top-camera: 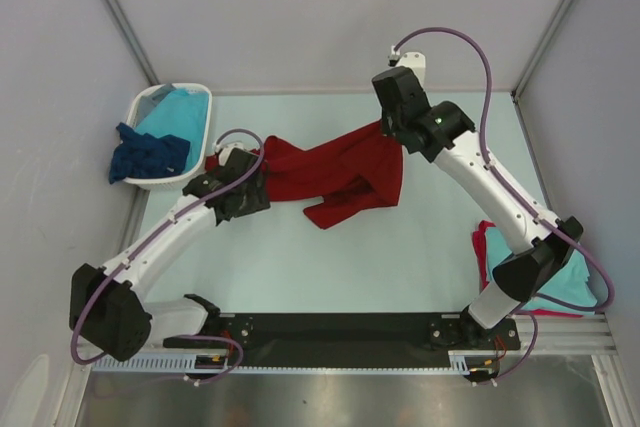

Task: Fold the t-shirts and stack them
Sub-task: Flatten out the tshirt

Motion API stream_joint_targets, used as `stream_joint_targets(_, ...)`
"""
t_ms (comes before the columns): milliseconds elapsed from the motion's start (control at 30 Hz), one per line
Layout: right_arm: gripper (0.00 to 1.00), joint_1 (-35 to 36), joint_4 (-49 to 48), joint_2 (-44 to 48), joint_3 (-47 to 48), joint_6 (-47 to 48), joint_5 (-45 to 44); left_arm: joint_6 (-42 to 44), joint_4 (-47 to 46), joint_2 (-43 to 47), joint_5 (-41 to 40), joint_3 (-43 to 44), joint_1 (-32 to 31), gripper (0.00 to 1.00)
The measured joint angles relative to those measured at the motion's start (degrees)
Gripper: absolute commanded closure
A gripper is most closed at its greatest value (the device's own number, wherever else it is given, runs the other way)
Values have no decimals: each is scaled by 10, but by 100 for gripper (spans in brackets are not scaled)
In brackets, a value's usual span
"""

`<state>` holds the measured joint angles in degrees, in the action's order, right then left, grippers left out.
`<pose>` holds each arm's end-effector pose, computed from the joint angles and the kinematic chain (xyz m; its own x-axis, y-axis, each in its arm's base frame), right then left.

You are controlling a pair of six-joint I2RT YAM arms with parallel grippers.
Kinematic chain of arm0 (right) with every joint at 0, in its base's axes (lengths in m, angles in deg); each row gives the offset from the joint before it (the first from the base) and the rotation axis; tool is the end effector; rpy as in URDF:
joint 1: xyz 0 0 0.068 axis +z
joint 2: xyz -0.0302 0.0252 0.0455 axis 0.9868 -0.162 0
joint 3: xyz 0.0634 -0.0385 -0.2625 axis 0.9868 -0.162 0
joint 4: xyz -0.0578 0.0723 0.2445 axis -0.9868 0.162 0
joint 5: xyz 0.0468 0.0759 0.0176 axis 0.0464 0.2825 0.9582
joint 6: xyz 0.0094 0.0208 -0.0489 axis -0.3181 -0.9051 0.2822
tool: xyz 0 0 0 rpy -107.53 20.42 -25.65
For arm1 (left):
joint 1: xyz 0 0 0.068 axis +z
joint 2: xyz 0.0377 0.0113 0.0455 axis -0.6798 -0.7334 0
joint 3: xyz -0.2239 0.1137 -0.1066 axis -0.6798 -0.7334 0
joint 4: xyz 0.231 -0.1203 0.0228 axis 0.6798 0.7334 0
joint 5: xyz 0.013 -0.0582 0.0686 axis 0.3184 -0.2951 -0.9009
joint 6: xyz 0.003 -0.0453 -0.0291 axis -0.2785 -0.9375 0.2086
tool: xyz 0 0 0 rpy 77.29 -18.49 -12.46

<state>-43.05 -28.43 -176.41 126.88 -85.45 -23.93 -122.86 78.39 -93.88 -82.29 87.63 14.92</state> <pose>0.2808 0.1916 0.4252 -0.5111 -0.0404 -0.8586 0.0097 0.9986 -0.0528 0.2158 -0.0998 0.2651 -0.7694 -0.2259 -0.5975 -0.2352 0.9699 -0.0637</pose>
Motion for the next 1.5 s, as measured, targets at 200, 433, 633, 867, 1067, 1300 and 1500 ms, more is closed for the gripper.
stream_joint_targets(200, 100, -19, 20, 1, 8, 2, 4, 9, 0, -20, 0, 38, 35, 31)
stream_joint_targets(433, 100, -23, 62, 58, 24, 3, -14, 9, 0, -63, 0, 93, 59, 32)
stream_joint_targets(633, 100, -34, 77, 160, 52, 5, -56, 8, 3, -82, 0, 106, 68, 31)
stream_joint_targets(867, 100, -37, 95, 215, 42, 4, -79, 7, -3, -174, 8, 153, 71, 32)
stream_joint_targets(1067, 100, -37, 98, 198, 11, 1, -65, 16, -34, -263, 59, 166, 70, 34)
stream_joint_targets(1300, 100, -37, 97, 189, -18, -7, -33, 34, -73, -301, 118, 165, 33, 34)
stream_joint_targets(1500, 100, -37, 92, 188, -40, -14, -11, 34, -101, -301, 150, 169, -32, 34)
